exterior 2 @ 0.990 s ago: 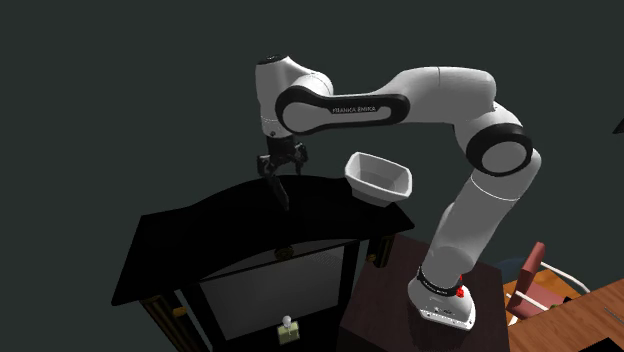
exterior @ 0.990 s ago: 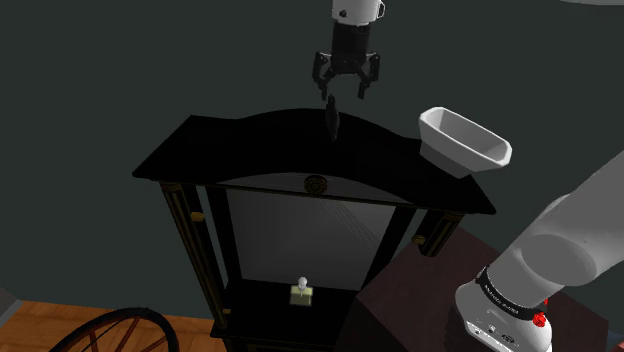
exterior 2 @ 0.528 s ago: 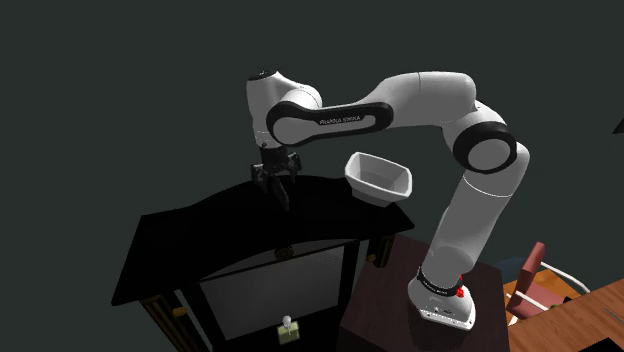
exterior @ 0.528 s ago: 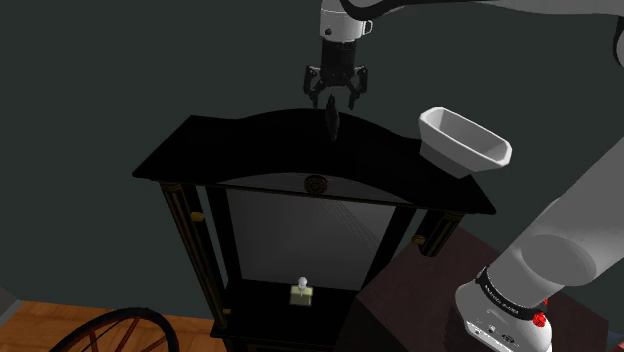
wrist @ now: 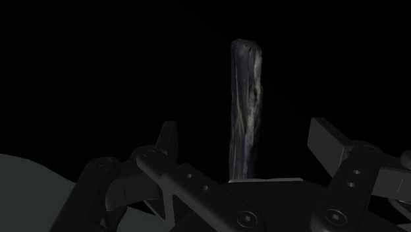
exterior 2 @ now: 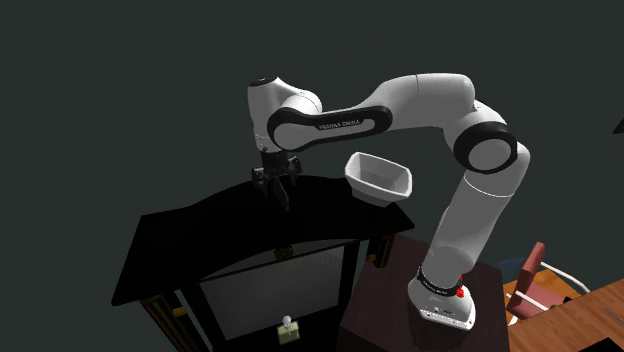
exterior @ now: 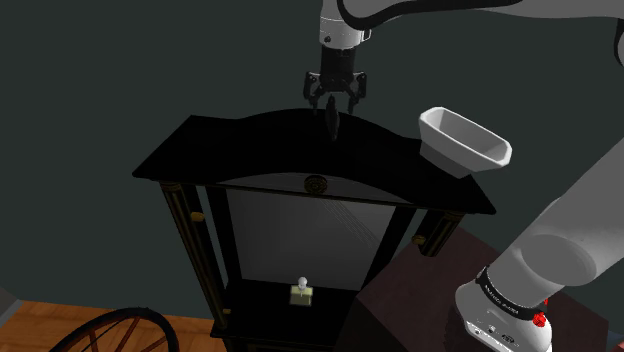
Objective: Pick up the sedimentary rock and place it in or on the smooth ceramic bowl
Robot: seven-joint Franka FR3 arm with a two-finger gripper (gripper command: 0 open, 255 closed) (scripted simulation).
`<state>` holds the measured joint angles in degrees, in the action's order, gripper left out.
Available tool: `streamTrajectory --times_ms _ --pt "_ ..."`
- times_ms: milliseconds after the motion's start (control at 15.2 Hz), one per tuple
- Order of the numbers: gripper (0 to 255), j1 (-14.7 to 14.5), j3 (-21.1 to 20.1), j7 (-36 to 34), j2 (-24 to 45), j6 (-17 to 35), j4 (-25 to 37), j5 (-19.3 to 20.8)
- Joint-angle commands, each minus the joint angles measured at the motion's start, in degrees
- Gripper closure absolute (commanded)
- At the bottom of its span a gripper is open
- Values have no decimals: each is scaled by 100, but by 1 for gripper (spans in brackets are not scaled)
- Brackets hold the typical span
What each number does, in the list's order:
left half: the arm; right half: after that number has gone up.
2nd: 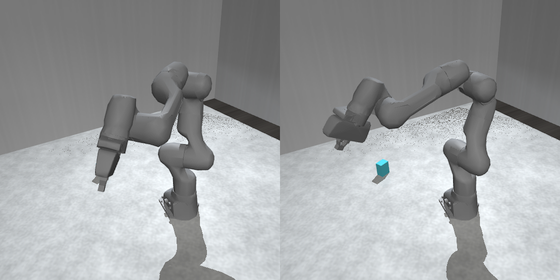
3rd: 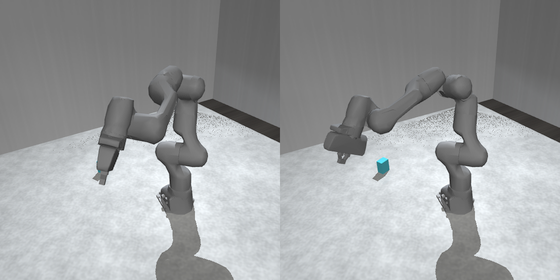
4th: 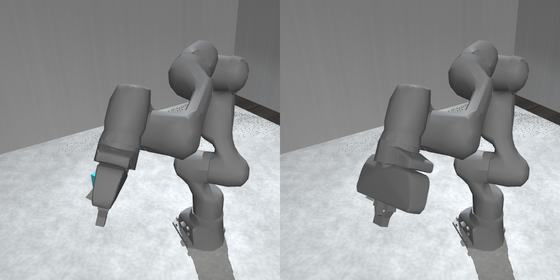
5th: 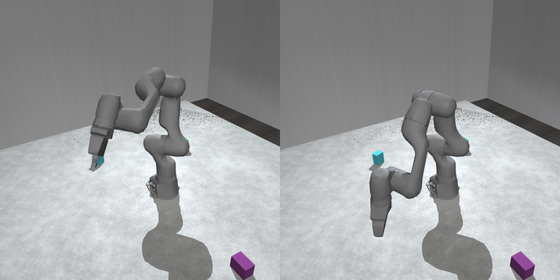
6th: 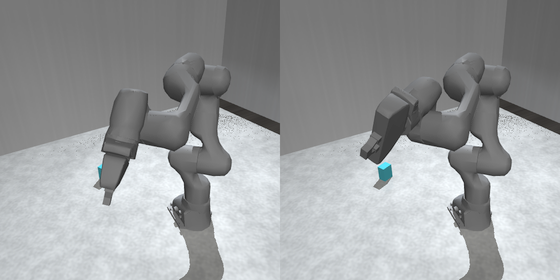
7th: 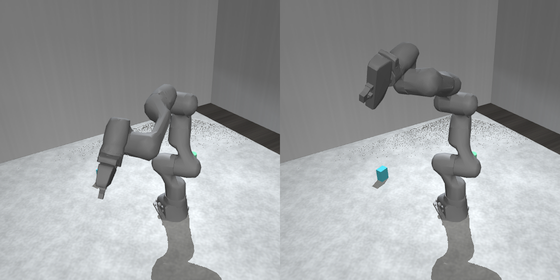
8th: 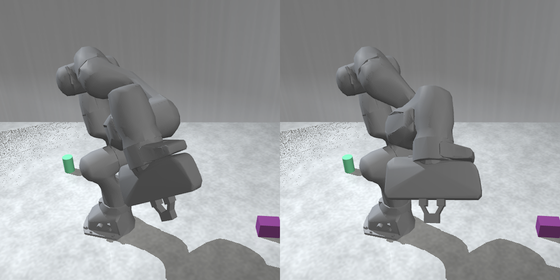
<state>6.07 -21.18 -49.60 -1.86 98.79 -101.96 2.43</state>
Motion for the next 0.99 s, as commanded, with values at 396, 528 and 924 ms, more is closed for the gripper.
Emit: streamTrajectory --times_ms 396,528,924 --pt "255 0 0 0 0 0 0 0" --pt "255 0 0 0 1 0 0 0" --pt "255 -2 -3 7 25 -312 336 7"
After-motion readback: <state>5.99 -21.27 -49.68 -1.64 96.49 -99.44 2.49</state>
